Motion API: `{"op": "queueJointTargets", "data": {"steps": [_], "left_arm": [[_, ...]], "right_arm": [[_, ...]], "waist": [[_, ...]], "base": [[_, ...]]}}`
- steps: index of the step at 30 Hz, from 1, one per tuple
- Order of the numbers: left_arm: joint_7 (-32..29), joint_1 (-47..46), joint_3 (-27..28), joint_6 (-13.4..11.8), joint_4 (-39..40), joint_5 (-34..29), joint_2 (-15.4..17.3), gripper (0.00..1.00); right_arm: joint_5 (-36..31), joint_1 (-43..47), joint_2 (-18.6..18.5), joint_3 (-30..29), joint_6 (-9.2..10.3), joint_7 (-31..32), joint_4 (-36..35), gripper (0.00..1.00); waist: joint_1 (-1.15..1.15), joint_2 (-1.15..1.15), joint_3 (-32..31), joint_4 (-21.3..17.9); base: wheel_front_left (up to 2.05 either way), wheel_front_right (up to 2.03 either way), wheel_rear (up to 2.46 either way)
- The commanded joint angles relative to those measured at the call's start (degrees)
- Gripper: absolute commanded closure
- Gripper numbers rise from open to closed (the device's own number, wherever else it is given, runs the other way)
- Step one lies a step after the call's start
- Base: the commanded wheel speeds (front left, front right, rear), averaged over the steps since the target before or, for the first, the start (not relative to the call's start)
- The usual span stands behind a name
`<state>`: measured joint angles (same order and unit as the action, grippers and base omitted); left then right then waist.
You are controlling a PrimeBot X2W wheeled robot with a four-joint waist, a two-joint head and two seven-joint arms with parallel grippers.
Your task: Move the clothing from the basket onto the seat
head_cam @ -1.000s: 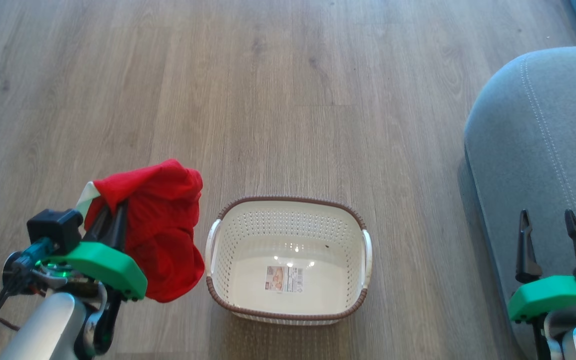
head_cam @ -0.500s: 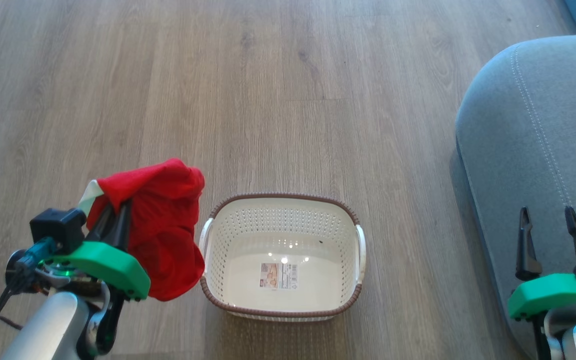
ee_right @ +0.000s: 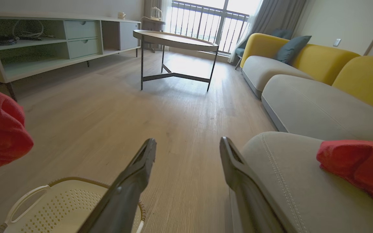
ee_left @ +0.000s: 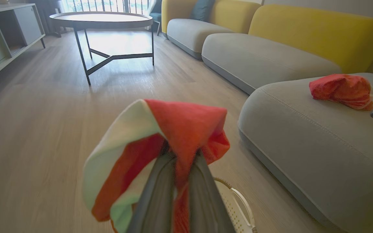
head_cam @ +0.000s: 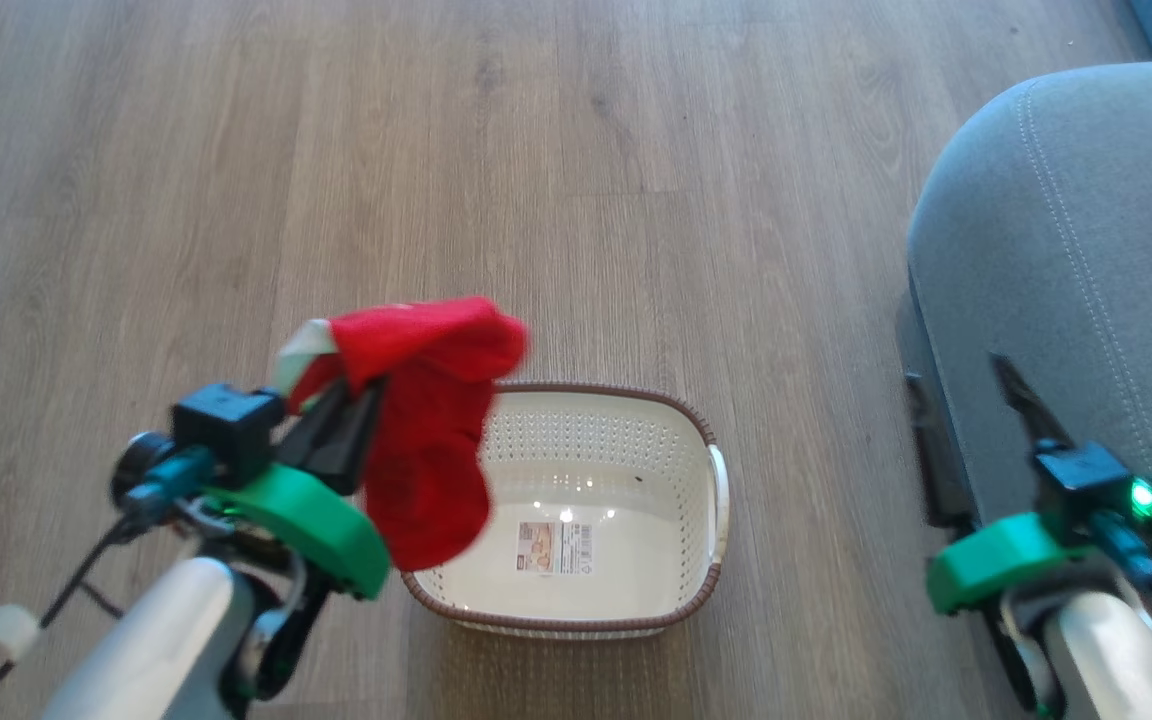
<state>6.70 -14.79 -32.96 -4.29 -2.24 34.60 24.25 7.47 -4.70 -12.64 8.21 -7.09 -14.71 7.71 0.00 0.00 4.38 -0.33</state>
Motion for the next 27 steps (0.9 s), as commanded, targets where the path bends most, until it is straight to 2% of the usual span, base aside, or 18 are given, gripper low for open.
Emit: {"op": "queueJointTargets", "data": {"steps": [1, 9, 13, 27], "left_arm": [[-0.48, -4.34, 1.16, 0.89, 2.91, -0.84, 0.6, 1.0], [-2.83, -7.19, -3.41, 3.61, 4.42, -2.75, -0.52, 1.0], [-3.38, -8.15, -5.13, 4.51, 4.39, -3.47, -1.2, 1.0], [-4.47, -10.33, -9.43, 6.75, 3.88, -5.47, -2.42, 1.0]], "right_arm": [[1.15, -3.81, -2.85, 4.56, -0.4, 0.26, -2.6, 0.0], [5.75, -11.48, -9.43, 20.21, -0.4, 3.64, -6.83, 0.0], [8.11, -14.71, -11.63, 26.22, -0.4, 5.13, -8.8, 0.0], [12.83, -22.82, -14.26, 39.1, -0.4, 6.85, -8.7, 0.0]], "waist": [[0.0, 0.0, 0.02, -0.13], [0.0, 0.0, -0.01, -0.32], [0.0, 0.0, 0.15, -0.29], [0.0, 0.0, 0.6, 0.14]], "base": [[0.0, 0.0, 0.0], [0.0, 0.0, 0.0], [0.0, 0.0, 0.0], [0.0, 0.0, 0.0]]}}
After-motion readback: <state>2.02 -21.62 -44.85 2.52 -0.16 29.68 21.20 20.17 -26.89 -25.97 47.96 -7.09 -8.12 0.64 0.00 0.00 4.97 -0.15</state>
